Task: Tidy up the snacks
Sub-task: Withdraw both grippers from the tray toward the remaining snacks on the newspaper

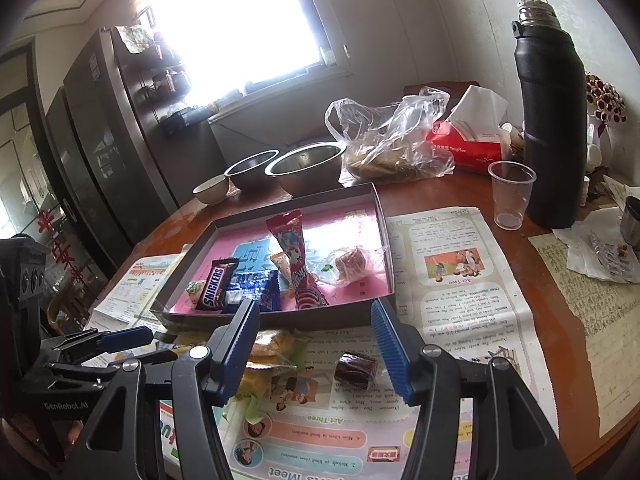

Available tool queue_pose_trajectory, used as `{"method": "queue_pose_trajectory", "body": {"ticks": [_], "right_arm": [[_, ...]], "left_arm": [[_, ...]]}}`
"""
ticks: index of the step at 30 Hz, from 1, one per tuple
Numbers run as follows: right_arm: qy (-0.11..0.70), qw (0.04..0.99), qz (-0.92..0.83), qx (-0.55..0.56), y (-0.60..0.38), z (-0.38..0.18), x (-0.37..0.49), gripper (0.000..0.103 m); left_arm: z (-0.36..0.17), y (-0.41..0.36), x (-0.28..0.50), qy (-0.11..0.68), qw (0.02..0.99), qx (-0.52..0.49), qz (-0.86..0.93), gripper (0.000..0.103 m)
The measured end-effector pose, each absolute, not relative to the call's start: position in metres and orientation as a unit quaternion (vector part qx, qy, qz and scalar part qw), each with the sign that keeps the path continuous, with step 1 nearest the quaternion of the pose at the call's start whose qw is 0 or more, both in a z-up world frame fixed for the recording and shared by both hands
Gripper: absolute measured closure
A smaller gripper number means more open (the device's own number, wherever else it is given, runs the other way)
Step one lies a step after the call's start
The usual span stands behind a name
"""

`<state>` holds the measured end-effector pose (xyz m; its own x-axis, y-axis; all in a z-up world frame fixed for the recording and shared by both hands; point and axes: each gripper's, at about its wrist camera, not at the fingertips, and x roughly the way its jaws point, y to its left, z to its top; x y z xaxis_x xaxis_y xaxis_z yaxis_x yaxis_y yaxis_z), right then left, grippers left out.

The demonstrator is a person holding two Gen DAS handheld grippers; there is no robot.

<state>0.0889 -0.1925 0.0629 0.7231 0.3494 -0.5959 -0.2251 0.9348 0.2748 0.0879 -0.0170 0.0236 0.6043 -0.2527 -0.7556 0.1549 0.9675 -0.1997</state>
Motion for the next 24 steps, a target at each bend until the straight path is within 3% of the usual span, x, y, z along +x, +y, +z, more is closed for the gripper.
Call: {"method": "queue_pose_trajectory", "body": {"ticks": [24], "right_arm": [[0.374, 0.914, 0.146, 0.056, -0.19, 0.036, 0.08, 0.045]], "left_arm": [[0.007, -0.039, 0.088, 0.452, 0.881, -0.044, -0.13, 0.031]]}}
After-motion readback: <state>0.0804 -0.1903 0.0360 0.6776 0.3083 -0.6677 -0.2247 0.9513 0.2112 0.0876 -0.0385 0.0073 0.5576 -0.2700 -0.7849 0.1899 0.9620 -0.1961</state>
